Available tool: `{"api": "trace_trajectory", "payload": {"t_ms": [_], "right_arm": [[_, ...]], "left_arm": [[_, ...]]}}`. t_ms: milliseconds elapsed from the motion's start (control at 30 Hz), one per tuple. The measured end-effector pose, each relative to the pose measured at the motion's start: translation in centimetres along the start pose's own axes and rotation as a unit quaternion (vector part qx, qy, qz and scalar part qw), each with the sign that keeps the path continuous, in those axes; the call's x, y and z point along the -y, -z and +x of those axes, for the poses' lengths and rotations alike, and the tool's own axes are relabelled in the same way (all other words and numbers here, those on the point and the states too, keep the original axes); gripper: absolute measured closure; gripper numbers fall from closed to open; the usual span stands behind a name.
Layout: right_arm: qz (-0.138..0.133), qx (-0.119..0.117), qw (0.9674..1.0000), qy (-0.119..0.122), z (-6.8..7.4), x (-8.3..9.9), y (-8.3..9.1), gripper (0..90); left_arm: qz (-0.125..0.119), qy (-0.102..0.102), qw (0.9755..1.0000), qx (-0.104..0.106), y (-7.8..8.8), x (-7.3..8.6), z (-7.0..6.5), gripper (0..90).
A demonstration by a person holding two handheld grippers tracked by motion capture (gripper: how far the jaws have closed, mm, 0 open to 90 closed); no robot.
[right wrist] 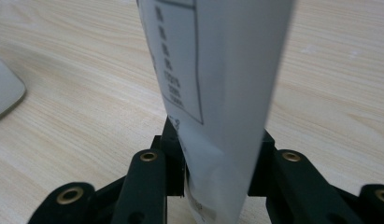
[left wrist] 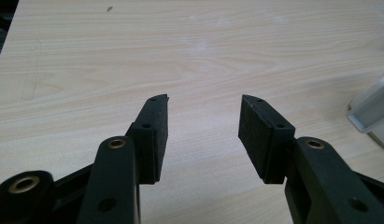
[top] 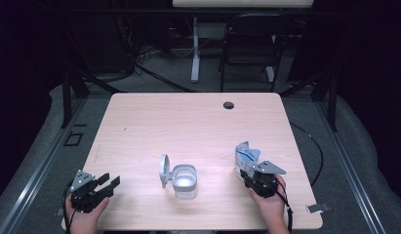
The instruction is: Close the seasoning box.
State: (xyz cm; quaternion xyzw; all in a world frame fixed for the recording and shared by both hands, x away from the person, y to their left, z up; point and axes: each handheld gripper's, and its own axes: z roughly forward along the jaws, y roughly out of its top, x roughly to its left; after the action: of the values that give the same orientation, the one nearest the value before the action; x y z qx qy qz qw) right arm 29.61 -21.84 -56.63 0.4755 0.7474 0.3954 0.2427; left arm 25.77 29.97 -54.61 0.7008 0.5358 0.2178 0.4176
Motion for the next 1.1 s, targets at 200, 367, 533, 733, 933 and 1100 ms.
{"api": "trace_trajectory", "payload": {"t_ms": [200, 367, 533, 733, 933, 1100], "right_arm": [[-0.008, 0.004, 0.9999, 0.004, 0.0, 0.1, 0.5, 59.5], [-0.010, 0.009, 0.9999, 0.007, 0.0, 0.1, 0.9, 55.6], [-0.010, 0.011, 0.9999, 0.002, -0.2, 0.3, 1.2, 52.6], [-0.001, 0.014, 0.9998, 0.011, -0.3, 0.4, 1.5, 49.9], [-0.012, 0.010, 0.9999, 0.001, -0.3, 0.7, 1.6, 47.0], [-0.014, 0.006, 0.9999, 0.001, -0.5, 1.0, 2.0, 44.8]], "left_arm": [[-0.003, 0.001, 1.0000, -0.001, 0.1, 0.0, 0.1, 52.8], [-0.005, 0.001, 1.0000, 0.000, 0.2, -0.1, 0.1, 52.6], [-0.007, 0.002, 1.0000, 0.001, 0.2, -0.2, 0.0, 52.5], [-0.006, 0.000, 1.0000, 0.002, 0.1, -0.3, -0.1, 52.5], [-0.009, -0.002, 0.9999, 0.007, -0.2, -0.6, -0.4, 52.4], [-0.014, -0.003, 0.9998, 0.014, -0.6, -1.1, -0.7, 52.5]]}}
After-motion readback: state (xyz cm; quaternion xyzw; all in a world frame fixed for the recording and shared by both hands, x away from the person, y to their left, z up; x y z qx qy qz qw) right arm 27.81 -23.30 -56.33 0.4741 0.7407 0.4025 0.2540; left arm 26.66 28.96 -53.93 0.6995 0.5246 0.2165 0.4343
